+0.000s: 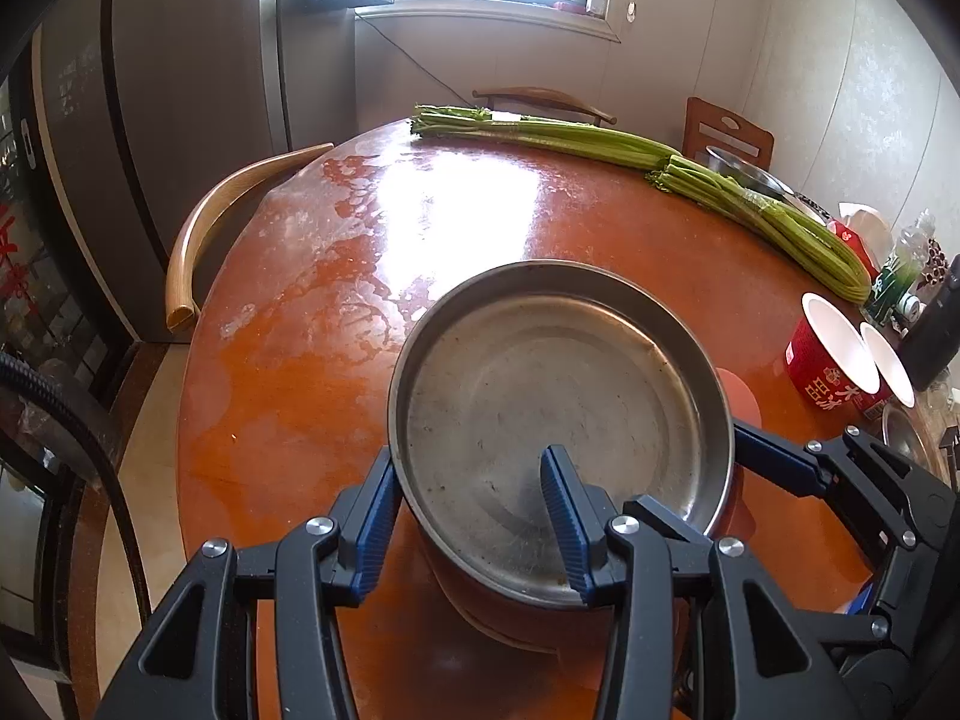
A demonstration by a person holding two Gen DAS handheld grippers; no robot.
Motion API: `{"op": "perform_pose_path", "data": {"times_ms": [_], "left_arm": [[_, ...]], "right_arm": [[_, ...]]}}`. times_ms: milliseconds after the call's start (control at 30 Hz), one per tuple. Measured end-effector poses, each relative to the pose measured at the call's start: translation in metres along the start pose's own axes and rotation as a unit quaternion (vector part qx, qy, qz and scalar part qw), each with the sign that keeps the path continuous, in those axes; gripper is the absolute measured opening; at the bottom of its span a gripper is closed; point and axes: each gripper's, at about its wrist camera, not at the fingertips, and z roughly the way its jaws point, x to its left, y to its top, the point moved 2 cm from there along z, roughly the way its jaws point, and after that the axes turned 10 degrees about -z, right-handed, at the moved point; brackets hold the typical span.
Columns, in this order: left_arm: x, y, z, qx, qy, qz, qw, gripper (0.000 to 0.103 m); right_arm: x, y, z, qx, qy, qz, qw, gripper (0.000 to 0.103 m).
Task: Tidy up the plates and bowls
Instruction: 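Lower the steel tray onto the salmon-pink plate and open the left tool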
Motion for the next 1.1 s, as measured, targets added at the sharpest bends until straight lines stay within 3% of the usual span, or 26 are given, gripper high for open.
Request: {"op": "perform_pose_path", "data": {"times_ms": [1100], "left_arm": [[0.0100, -0.0026, -0.0046, -0.002, -0.011, -0.015, 0.9998, 0.047]], "right_arm": [[0.0034, -0.0027, -0.0061, -0.004, -0.014, -0.010, 1.000, 0.056]]}}
